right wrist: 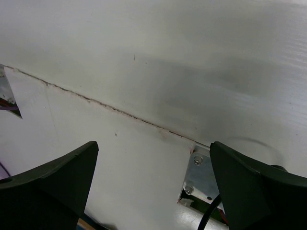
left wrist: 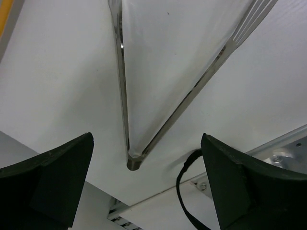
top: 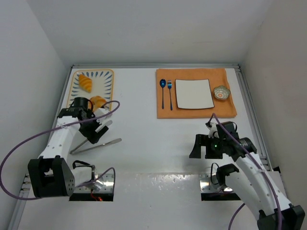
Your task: Place the bread
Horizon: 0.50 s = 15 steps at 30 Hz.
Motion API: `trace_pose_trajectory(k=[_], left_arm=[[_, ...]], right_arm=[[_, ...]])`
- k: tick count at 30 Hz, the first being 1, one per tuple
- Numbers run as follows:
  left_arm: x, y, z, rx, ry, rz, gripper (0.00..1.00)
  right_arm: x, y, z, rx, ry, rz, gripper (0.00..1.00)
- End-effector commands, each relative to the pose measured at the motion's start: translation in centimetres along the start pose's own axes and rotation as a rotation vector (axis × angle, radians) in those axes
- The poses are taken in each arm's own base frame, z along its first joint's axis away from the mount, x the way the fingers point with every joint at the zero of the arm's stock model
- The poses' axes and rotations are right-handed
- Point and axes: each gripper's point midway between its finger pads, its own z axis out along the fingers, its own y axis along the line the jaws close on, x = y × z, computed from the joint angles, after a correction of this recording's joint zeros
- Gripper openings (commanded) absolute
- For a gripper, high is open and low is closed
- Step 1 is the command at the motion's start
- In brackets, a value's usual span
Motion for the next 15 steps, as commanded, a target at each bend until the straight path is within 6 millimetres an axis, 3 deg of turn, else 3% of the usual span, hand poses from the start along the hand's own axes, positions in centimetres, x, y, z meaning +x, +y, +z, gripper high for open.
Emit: trace_pose_trajectory(k=[1,4,10,15], left_arm=[[0.5,-0.2,1.1,0.021,0.002,0.220,1.00],[2.8,1.4,2.7,0.000,0.081,0.349,1.00],[2.6,2.9,5.0,0.018,0.065,0.339,1.00],[3.0,1.8,6.6,0.105,0.075,0.371,1.00]], right_arm=[[-1.9,1.2,-0.1,-0.052,-0.045,-0.049,1.00],[-1.6,1.0,0.0,-0.042,-0.025,-0.058,1.00],[-1.2,0.5,0.2,-0.026,-0.003,-0.058,1.00],[-1.2,0.1,0.3,-0.007,-0.007,-0.064,1.00]])
